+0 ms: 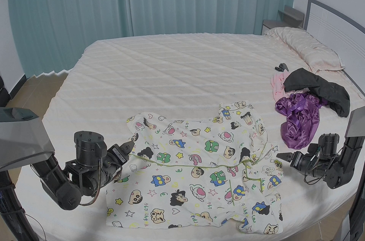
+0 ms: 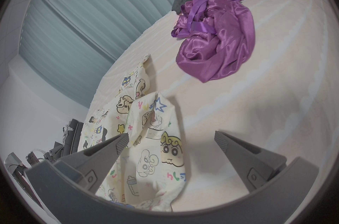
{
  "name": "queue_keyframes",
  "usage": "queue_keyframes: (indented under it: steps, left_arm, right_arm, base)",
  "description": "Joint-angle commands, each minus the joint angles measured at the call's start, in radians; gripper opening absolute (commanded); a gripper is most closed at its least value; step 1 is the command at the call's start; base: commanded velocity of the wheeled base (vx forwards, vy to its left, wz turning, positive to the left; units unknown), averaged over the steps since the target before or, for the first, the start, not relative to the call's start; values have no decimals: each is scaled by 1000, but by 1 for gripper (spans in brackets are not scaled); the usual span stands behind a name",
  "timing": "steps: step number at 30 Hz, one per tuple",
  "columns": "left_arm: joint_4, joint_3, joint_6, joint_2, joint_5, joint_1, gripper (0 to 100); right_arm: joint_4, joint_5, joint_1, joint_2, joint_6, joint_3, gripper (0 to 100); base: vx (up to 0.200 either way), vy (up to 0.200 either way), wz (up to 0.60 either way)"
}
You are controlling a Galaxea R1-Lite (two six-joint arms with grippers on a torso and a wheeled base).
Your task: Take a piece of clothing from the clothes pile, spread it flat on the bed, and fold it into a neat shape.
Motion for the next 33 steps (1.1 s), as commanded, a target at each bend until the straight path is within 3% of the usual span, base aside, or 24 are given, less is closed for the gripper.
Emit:
queue_keyframes:
  steps: [1, 18, 19, 33]
  left_arm:
    - [0, 1, -3, -2, 0, -12, 100]
    - [0, -2, -4, 1, 0, -15, 100]
    - [0, -2, -4, 1, 0, -15, 100]
    - [0, 1, -4, 0, -1, -15, 100]
  right_arm:
    - [1, -9, 24, 47, -1, -27, 100]
    - [0, -9, 40, 147, 7, -125, 100]
    - [0, -9, 40, 147, 7, -125, 0]
    - [-39, -19, 26, 61, 58, -61, 0]
  base:
    - [0, 0, 0]
    - [0, 0, 0]
    - [0, 0, 0]
    - [0, 0, 0]
